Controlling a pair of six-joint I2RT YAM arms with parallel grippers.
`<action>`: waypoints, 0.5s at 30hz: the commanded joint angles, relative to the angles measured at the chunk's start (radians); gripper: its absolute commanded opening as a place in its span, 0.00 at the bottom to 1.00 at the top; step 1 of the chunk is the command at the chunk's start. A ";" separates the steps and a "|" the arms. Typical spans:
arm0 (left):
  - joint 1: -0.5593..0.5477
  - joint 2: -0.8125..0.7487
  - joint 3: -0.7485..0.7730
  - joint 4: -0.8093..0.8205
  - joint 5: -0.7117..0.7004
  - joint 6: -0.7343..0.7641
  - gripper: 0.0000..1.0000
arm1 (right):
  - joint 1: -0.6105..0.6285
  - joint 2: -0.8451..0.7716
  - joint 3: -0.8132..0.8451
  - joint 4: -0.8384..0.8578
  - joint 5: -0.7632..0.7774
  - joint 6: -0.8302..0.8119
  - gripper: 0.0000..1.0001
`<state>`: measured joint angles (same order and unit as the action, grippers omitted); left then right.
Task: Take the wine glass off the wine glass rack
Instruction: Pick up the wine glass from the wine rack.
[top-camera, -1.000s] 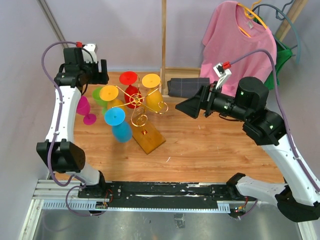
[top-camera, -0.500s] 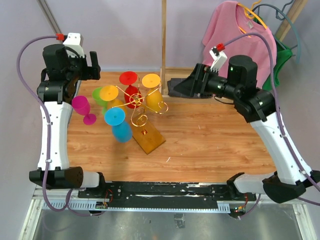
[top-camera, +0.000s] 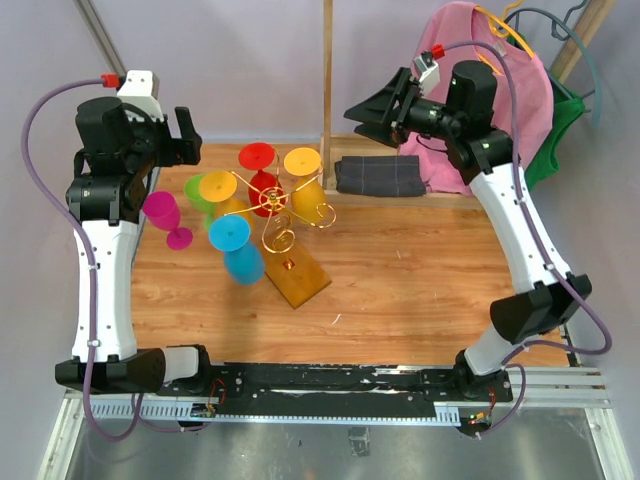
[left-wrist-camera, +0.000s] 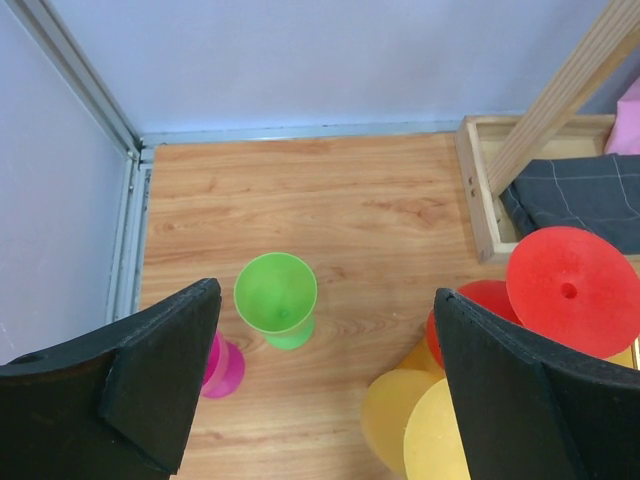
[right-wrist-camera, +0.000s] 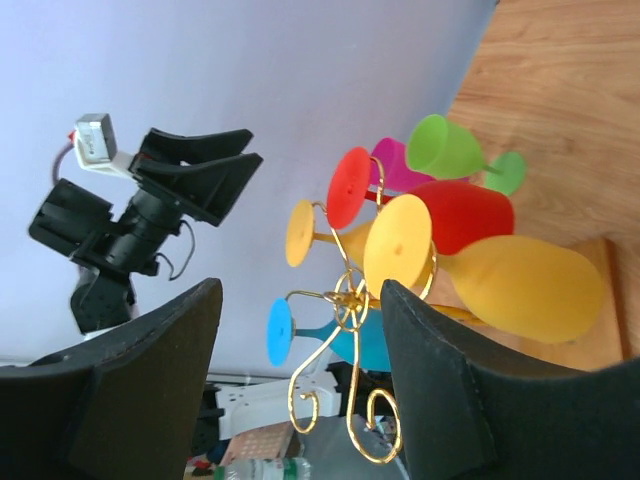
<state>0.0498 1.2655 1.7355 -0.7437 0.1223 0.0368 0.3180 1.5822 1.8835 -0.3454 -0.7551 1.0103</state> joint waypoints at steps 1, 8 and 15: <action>-0.003 -0.016 -0.003 0.002 0.021 -0.012 0.93 | -0.015 0.075 0.074 0.122 -0.147 0.136 0.65; -0.004 -0.016 -0.013 -0.002 0.045 -0.024 0.93 | -0.013 0.106 0.045 0.128 -0.169 0.137 0.56; -0.004 0.004 -0.004 -0.006 0.067 -0.040 0.92 | -0.003 0.134 0.009 0.128 -0.177 0.111 0.52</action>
<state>0.0498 1.2659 1.7313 -0.7498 0.1616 0.0151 0.3134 1.7016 1.9148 -0.2497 -0.8989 1.1301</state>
